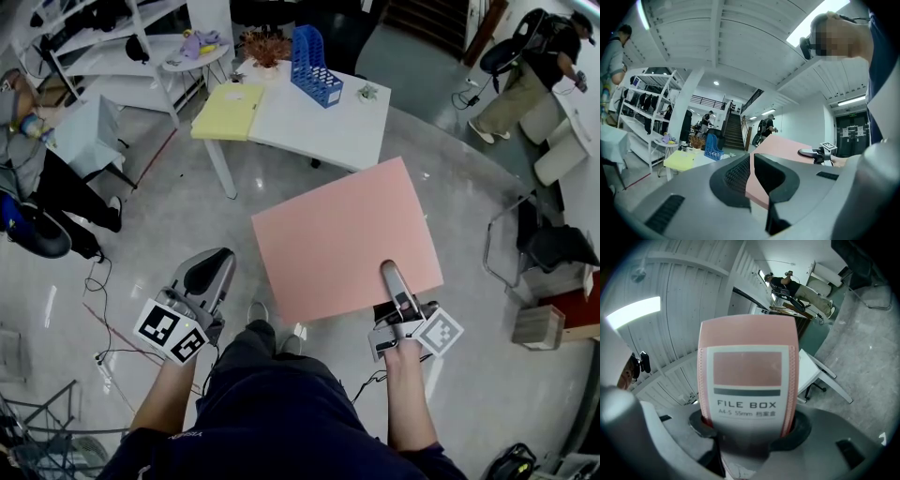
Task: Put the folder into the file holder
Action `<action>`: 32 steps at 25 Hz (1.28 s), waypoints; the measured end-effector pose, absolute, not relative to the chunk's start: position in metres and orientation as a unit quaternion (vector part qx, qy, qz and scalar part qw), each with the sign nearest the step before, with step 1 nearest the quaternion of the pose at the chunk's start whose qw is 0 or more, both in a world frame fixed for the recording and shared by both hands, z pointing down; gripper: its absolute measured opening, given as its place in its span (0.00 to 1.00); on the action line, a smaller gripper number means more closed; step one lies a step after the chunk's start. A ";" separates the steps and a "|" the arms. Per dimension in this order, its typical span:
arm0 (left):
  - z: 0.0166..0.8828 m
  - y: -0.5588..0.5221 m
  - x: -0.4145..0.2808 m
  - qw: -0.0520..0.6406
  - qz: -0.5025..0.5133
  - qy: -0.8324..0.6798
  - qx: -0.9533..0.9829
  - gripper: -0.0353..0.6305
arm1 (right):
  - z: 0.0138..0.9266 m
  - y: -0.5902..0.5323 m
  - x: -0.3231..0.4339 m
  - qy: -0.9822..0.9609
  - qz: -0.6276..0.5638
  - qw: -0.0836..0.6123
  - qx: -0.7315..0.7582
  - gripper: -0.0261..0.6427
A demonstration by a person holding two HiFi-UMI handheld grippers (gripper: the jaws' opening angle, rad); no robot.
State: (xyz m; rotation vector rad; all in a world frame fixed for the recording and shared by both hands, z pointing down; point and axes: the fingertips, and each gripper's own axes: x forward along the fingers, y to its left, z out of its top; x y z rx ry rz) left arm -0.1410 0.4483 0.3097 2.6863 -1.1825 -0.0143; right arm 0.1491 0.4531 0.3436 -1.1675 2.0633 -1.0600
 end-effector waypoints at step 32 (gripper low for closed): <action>0.335 0.279 -0.147 0.125 0.006 -0.380 0.916 0.13 | 0.369 0.298 0.145 0.741 -0.412 0.266 -0.460 0.44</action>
